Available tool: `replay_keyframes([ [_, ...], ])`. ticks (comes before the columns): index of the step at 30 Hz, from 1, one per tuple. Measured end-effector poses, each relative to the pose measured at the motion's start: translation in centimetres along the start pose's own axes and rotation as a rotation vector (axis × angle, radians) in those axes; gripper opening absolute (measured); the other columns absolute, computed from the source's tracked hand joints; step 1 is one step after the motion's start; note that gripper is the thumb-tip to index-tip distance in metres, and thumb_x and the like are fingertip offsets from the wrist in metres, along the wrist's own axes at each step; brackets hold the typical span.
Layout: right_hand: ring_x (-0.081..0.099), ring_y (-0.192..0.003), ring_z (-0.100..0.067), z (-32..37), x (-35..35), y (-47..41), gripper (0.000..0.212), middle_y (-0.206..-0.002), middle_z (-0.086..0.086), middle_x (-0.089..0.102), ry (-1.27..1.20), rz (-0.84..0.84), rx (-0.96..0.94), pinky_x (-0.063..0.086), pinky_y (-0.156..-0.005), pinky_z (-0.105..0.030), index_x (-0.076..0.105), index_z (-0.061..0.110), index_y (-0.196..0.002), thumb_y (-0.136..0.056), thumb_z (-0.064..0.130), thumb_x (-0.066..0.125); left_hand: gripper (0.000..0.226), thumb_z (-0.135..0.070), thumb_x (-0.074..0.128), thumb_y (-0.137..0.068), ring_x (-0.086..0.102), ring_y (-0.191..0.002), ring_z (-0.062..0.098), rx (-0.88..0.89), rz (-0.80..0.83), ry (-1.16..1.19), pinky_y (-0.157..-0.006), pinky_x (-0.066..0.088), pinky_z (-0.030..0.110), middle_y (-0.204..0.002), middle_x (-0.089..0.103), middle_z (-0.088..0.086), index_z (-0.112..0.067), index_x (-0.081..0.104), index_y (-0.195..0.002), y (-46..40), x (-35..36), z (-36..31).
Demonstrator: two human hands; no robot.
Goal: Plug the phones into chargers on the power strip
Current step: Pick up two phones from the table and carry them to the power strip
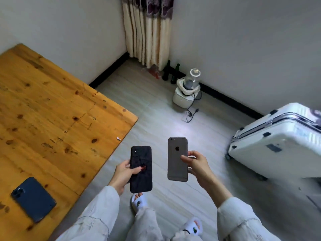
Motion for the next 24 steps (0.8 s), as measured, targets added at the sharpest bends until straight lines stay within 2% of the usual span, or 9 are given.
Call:
replay_keyframes([
  [3,0.061,-0.07,-0.016,-1.3,-8.1,2.6,0.011,-0.08,-0.008,0.062,-0.096,-0.089,-0.045,0.048,-0.056,-0.025,0.052,0.011,-0.08,-0.087,0.005,0.058,0.024,0.005,0.063,-0.08,0.063,-0.082,0.024,0.055,0.118,-0.093,-0.067,0.052,0.032,-0.093,0.066,0.011,-0.005,0.057,-0.101,2.6,8.1,-0.3],
  [6,0.061,-0.071,-0.016,-3.3,-17.3,6.0,0.005,-0.082,-0.007,0.064,-0.209,-0.188,-0.086,0.048,-0.054,-0.023,0.055,0.007,-0.09,-0.087,0.006,0.058,0.023,0.004,0.063,-0.079,0.064,-0.076,0.021,0.103,0.219,-0.173,-0.063,0.052,0.028,-0.089,0.067,0.01,-0.007,0.059,-0.099,5.7,16.8,0.4],
  [11,0.061,-0.082,-0.02,-8.4,-33.3,12.0,0.02,-0.096,-0.01,0.064,-0.412,-0.392,-0.137,0.049,-0.057,-0.024,0.056,0.005,-0.107,-0.087,0.008,0.058,0.02,0.005,0.063,-0.079,0.068,-0.059,0.011,0.161,0.386,-0.321,-0.051,0.054,0.02,-0.084,0.068,0.01,-0.006,0.061,-0.096,10.5,33.1,3.1],
  [14,0.058,-0.082,-0.023,-11.9,-41.8,15.7,0.026,-0.101,-0.013,0.061,-0.535,-0.527,-0.159,0.046,-0.056,-0.027,0.054,0.001,-0.113,-0.088,0.006,0.058,0.019,0.004,0.064,-0.079,0.069,-0.068,0.019,0.169,0.502,-0.416,-0.065,0.057,0.03,-0.084,0.07,0.011,-0.004,0.062,-0.095,13.8,42.9,5.3],
  [15,0.057,-0.079,-0.022,-13.0,-44.3,17.1,0.026,-0.099,-0.013,0.061,-0.583,-0.575,-0.163,0.044,-0.055,-0.027,0.054,0.0,-0.113,-0.088,0.005,0.058,0.019,0.003,0.064,-0.078,0.068,-0.072,0.021,0.17,0.547,-0.459,-0.069,0.055,0.032,-0.085,0.07,0.011,-0.003,0.062,-0.096,15.0,46.0,6.1],
  [18,0.054,-0.069,-0.017,-16.6,-51.4,20.9,0.02,-0.087,-0.009,0.06,-0.732,-0.72,-0.18,0.04,-0.053,-0.025,0.055,0.003,-0.106,-0.087,0.003,0.058,0.018,0.0,0.065,-0.079,0.069,-0.074,0.018,0.172,0.695,-0.576,-0.062,0.053,0.028,-0.088,0.072,0.009,-0.006,0.063,-0.096,18.4,55.0,8.9],
  [22,0.052,-0.072,-0.019,-21.6,-60.0,25.1,0.007,-0.081,-0.008,0.059,-0.904,-0.899,-0.2,0.038,-0.061,-0.029,0.055,0.006,-0.089,-0.086,0.0,0.057,0.016,-0.003,0.064,-0.08,0.068,-0.077,0.021,0.18,0.873,-0.722,-0.061,0.051,0.028,-0.09,0.071,0.01,-0.006,0.066,-0.096,22.2,66.7,13.5],
  [24,0.051,-0.068,-0.018,-24.1,-64.0,26.7,0.012,-0.078,-0.007,0.058,-0.981,-0.981,-0.196,0.037,-0.06,-0.028,0.054,0.01,-0.082,-0.087,-0.001,0.056,0.015,-0.003,0.063,-0.081,0.068,-0.079,0.025,0.163,0.958,-0.777,-0.063,0.052,0.029,-0.089,0.071,0.012,-0.004,0.066,-0.095,23.8,72.4,16.0],
])
Point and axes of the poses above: each hand's wrist, its own y-axis away from the middle knuckle, its own x-axis out of the palm, z = x × y, the point moved 6 cm from there along -y, towards the middle knuckle
